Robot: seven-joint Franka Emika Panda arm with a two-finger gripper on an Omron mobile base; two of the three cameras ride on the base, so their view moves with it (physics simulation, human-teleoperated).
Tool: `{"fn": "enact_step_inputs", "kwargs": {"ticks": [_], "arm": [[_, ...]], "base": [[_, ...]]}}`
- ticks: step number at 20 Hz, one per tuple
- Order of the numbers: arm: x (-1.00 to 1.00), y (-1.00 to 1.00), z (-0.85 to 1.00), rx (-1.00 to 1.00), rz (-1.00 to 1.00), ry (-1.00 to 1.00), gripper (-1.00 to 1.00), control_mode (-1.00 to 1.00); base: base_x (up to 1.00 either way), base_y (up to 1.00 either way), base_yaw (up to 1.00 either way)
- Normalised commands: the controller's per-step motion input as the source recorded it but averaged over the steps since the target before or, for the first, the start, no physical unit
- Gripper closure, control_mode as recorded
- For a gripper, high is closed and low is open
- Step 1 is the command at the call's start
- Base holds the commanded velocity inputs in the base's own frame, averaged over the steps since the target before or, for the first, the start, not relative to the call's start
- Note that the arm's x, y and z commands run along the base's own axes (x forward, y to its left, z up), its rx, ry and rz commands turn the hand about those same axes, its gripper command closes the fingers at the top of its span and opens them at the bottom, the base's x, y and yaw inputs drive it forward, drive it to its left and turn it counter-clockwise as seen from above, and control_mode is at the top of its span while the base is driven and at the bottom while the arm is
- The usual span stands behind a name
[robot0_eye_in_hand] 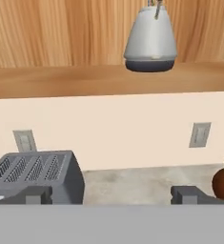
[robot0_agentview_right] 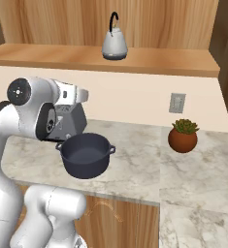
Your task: Pick the kettle from the cabinet and place it on a stove burner. Then pick the pot from the counter and place it on another stove burner. Finally, turn both burners on.
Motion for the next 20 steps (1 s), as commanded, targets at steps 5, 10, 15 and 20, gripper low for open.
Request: {"fn": "enact_step_inputs", "kwargs": {"ticks": [5,10,15,20], "arm": [[0.0,-0.09,0.56,0.0,-0.03,-0.17,-1.0,-1.0],[0.0,-0.13,0.56,0.0,-0.04,-0.13,-1.0,-1.0],[0.0,-0.16,0.56,0.0,-0.01,-0.08,-1.0,-1.0],[0.0,-0.11,0.47,0.0,0.0,-0.02,-1.0,-1.0]], "base": [[0.0,0.0,0.0],[0.0,0.0,0.0],[0.0,0.0,0.0],[0.0,0.0,0.0]]}}
